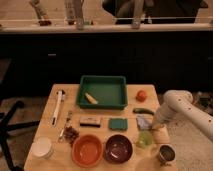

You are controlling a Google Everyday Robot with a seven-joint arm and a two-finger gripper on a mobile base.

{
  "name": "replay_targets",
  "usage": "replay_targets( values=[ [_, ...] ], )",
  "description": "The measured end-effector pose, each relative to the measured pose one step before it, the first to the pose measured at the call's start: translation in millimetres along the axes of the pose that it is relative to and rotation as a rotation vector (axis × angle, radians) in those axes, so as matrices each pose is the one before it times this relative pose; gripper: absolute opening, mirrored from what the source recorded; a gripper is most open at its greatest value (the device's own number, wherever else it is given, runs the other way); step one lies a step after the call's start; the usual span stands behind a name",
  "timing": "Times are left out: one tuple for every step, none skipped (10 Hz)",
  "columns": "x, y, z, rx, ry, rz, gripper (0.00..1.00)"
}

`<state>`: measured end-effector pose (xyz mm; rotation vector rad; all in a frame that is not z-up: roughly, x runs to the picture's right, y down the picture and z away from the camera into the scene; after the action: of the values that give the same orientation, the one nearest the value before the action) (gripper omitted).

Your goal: Wipe tray with towel

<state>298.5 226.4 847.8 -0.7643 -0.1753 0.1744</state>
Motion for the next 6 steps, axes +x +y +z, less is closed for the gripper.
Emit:
replay_targets(
  values=[
    [-2.35, -0.28, -2.68, 0.00341, -0.00155, -0.00668, 0.00],
    [-1.90, 0.45, -2.10, 0.00217, -0.00316, -0.00491, 0.00],
    [-3.43, -0.70, -6.65, 0.01124, -0.00753, -0.00700, 0.00],
    [-3.10, -2.34, -7.17, 0.01685, -0.00950, -0.00546, 0.00],
    [-1.95, -1.67, -3.51, 0.00998, -0.00681, -0.00340, 0.00],
    [-2.96, -3.46, -4.92, 0.01453, -0.00995, -0.00508, 0.00]
  ],
)
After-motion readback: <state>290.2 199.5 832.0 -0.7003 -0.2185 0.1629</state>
